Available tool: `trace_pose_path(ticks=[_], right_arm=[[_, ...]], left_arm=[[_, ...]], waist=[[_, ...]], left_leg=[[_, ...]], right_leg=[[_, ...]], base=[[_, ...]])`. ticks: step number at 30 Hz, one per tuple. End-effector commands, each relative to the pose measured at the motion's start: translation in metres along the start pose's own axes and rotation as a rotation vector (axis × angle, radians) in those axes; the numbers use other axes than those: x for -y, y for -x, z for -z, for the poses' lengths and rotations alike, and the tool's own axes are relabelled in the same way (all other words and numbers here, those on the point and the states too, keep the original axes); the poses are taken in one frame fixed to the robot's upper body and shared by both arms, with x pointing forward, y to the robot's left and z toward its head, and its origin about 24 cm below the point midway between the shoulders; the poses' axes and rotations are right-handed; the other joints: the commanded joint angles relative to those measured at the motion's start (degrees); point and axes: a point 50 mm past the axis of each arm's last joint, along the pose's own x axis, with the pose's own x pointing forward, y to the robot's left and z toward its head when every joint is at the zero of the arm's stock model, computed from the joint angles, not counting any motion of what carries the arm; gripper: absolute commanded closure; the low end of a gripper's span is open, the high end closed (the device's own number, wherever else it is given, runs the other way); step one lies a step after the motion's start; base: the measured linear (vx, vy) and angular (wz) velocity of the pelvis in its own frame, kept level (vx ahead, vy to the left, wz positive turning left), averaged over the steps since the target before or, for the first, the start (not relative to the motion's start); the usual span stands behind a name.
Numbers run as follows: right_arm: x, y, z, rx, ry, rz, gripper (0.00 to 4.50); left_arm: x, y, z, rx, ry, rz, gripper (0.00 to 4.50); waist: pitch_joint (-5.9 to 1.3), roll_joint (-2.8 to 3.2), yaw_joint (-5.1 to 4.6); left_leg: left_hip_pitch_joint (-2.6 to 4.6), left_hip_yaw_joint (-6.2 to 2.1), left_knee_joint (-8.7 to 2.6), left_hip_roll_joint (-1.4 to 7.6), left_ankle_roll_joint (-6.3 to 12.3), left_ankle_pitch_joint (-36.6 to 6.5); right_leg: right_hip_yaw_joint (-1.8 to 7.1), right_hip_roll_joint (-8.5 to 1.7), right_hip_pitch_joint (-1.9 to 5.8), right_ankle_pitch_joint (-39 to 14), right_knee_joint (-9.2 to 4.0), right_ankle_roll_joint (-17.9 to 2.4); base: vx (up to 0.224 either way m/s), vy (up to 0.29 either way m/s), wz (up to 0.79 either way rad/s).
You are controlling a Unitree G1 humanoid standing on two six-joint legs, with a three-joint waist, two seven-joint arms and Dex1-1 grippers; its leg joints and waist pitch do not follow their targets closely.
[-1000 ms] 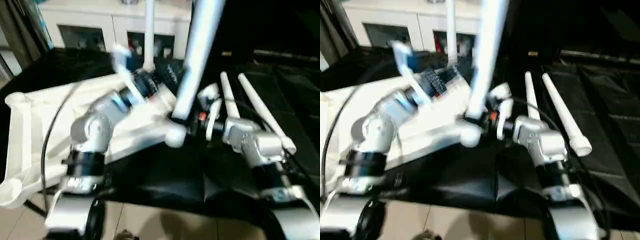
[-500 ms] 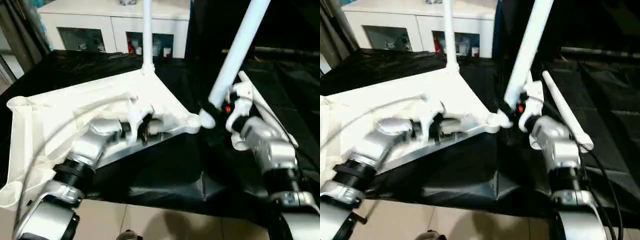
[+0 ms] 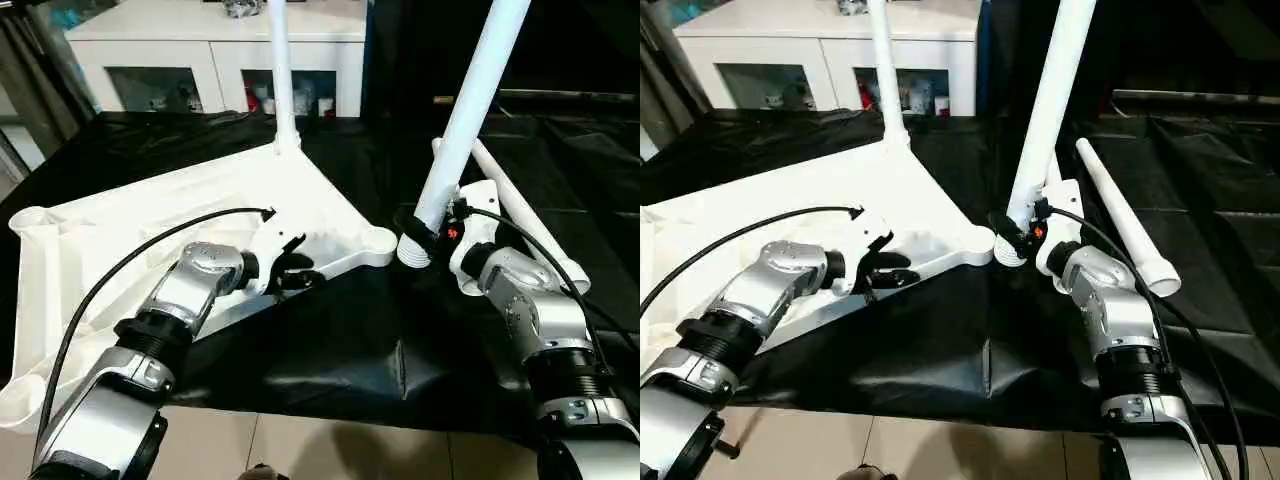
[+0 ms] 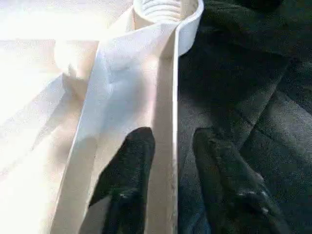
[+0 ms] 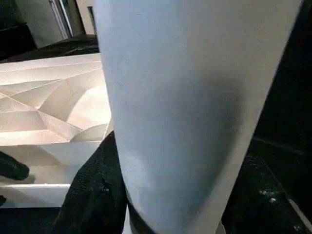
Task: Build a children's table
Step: Insert table leg to table base
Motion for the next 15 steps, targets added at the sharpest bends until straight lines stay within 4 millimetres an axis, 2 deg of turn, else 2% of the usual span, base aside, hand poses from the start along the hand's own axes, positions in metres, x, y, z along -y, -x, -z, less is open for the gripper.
trace_pose_path(ticks=[1, 4, 6, 7, 15], right_arm=[[-0.003, -0.001, -0.010, 0.035, 0.038, -0.016, 2.56], [-0.003, -0.001, -0.010, 0.034, 0.040, -0.019, 2.56], [-0.003, -0.002, -0.010, 0.032, 0.042, -0.024, 2.56], [-0.004, -0.002, -0.010, 0.030, 0.045, -0.032, 2.56], [-0.008, -0.004, -0.012, 0.023, 0.054, -0.076, 2.56]], left_arm=[[-0.005, 0.003, -0.001, -0.025, -0.038, -0.014, 3.14], [-0.006, 0.003, 0.002, -0.033, -0.043, -0.018, 3.28], [-0.007, 0.004, 0.004, -0.034, -0.042, -0.018, 3.57], [-0.008, 0.005, 0.005, -0.036, -0.039, -0.018, 3.57], [-0.009, 0.007, 0.012, -0.056, -0.035, 0.002, 4.16]], waist=[[-4.91, 0.07, 0.02], [-4.87, 0.08, 0.04], [-4.89, 0.12, 0.04], [-4.93, -0.10, 0.12], [-4.79, -0.03, 0.08]], left_leg=[[1.08, -1.00, -3.12, 1.81, 1.41, -9.54], [1.06, -1.01, -3.18, 1.83, 1.41, -9.50], [1.04, -1.02, -3.18, 1.86, 1.41, -9.47], [0.99, -1.00, -3.16, 1.87, 1.59, -8.97], [1.02, -0.98, -3.26, 1.92, 1.58, -9.90]], right_leg=[[2.59, -4.70, 3.40, -4.21, -4.18, -12.18], [2.62, -4.78, 3.40, -5.23, -4.28, -11.61], [2.62, -4.76, 3.35, -5.07, -4.27, -11.63], [2.64, -4.83, 3.40, -4.42, -4.10, -11.86], [2.65, -4.92, 3.31, -5.90, -4.32, -11.82]], base=[[0.000, 0.000, 0.00], [0.000, 0.000, 0.00], [0.000, 0.000, 0.00], [0.000, 0.000, 0.00], [0.000, 0.000, 0.00]])
